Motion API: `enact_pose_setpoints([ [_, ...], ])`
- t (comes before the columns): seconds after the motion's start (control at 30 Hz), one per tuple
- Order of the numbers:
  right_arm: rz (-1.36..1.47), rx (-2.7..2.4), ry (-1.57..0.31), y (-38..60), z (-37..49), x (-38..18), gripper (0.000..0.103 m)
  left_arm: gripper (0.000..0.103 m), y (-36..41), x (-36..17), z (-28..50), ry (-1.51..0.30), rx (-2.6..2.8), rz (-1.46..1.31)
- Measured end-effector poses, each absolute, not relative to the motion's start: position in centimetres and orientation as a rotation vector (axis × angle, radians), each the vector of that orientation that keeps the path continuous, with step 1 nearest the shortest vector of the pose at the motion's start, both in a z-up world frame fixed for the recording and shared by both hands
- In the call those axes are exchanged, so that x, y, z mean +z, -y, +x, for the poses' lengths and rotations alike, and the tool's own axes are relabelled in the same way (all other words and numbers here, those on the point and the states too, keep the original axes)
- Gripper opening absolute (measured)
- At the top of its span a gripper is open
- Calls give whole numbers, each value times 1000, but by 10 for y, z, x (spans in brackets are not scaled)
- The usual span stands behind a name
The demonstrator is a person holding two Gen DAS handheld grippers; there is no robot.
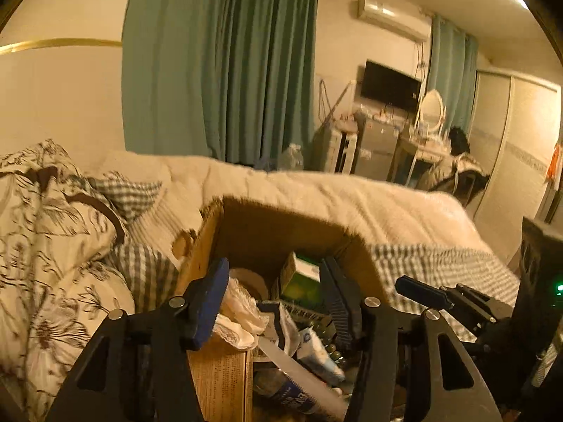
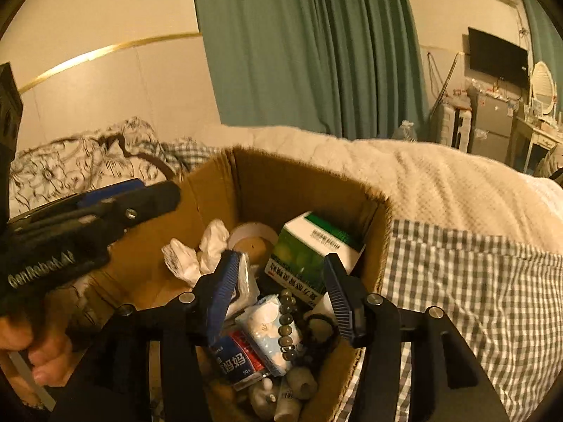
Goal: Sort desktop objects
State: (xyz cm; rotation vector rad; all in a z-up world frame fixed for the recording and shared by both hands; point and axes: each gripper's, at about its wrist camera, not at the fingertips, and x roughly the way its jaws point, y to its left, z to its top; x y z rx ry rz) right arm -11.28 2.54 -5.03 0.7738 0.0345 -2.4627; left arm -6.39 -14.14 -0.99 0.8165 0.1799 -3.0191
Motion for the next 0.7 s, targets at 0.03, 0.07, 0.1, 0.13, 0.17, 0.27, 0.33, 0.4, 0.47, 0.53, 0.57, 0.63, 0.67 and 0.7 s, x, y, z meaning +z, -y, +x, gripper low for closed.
enact_pose_setpoints([
  [0.03,751,-2476,-27,-29,-109,-44,54,63,143,-3,-57,-191,-3029,787],
  [0.07,735,-2485,-22,-31,-106,-39,54,65,144,3,-51,-196,-3036,759],
  [0.1,709,-2501,-12,-35,-100,-32,54,69,143,8,-48,-198,-3040,740],
  [0.13,689,-2513,-5,-38,-96,-27,55,75,143,13,-42,-200,-3048,708],
  [0.17,669,-2525,2,-42,-93,-23,57,78,142,19,-36,-201,-3056,678],
  [0.27,587,-2565,41,-55,-77,-5,64,93,141,37,-16,-200,-3077,574],
  [0.33,531,-2585,70,-64,-66,8,66,103,139,47,-4,-199,-3090,518],
  [0.4,466,-2613,91,-73,-54,20,68,103,135,56,7,-196,-3095,456],
  [0.47,410,-2638,98,-81,-43,29,68,103,130,64,18,-183,-3097,405],
  [0.53,355,-2667,96,-89,-31,40,73,103,125,70,26,-173,-3098,371],
  [0.57,334,-2679,95,-93,-27,45,76,103,123,73,31,-166,-3095,356],
  [0.63,287,-2720,99,-102,-16,54,95,103,117,77,39,-155,-3089,328],
  [0.67,267,-2739,102,-106,-12,58,98,103,115,78,42,-153,-3090,312],
  [0.7,246,-2759,105,-111,-7,61,103,103,113,79,45,-157,-3093,288],
])
